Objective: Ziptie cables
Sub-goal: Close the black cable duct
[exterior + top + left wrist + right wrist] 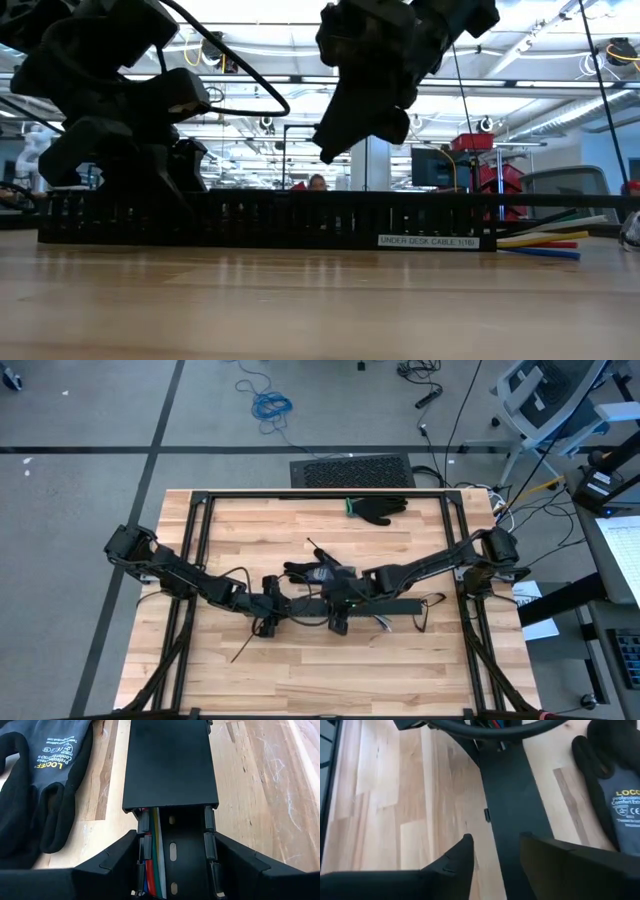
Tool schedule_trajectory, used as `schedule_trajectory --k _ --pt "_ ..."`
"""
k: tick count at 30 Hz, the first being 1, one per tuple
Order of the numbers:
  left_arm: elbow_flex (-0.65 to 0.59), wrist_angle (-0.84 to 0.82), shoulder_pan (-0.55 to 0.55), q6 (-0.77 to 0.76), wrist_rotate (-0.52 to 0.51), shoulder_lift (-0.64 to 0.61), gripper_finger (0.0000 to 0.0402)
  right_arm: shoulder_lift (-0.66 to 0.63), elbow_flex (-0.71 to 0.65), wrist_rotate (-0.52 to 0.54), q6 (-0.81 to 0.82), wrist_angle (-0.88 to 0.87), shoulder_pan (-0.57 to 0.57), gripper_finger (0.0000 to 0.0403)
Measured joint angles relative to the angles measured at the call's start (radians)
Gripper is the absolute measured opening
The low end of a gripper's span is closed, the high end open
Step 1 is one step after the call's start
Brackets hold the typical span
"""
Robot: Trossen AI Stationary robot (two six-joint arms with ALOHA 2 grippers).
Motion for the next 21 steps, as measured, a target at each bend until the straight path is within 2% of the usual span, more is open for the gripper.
schedule_trajectory --k 4,11,21 --pt "0.0 0.0 0.0 0.0 0.0 0.0 0.0227 0.0 0.0 0.015 -0.01 -0.025 -0.004 0.0111" --pt "0.0 -0.001 0.0 0.0 0.0 0.0 0.0227 0.0 0.0 0.023 -0.018 -0.063 -0.004 0.0008" --pt "0.0 -0.002 0.0 0.0 0.0 0.0 0.0227 0.0 0.0 0.016 -0.026 -0.183 -0.002 0.0001"
